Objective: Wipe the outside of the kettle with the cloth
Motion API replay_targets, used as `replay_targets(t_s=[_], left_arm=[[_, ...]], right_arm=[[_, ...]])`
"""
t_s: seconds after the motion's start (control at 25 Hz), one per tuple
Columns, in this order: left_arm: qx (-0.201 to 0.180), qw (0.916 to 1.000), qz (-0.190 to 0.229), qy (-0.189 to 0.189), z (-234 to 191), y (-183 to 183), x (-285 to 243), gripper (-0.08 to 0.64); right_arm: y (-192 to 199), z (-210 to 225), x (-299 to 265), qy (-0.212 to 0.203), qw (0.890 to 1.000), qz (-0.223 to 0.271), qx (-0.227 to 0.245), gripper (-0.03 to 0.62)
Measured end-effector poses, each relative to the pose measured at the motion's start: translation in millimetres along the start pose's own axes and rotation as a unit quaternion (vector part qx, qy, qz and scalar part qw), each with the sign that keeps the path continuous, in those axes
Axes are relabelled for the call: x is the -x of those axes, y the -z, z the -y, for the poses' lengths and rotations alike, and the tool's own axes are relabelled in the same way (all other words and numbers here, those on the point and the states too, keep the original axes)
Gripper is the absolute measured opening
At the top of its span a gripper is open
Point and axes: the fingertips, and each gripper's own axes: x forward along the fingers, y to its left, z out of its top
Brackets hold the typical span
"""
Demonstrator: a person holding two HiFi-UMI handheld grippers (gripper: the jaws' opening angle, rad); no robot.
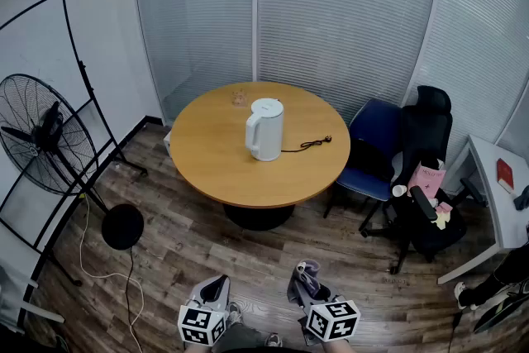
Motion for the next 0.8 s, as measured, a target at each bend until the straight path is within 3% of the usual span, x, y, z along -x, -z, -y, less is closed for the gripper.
replay_targets(t_s=[0.32,0.68,0.8], left_arm=[[0.018,0.9998,0.008,0.009,-3,0,-13,0.011],[0.014,0.9988,0.031,0.035,-65,-41,-63,0.019],[0.014,0.9979,0.029,0.056,-87,-53,-85,0.163]], right_arm=[[-6,5,-15,-0.013,0.999,0.005,-0.030,0.097],[-48,6,-77,0.018,0.997,0.027,-0.067,0.097],[-66,3,-100,0.032,0.996,0.041,-0.075,0.097]])
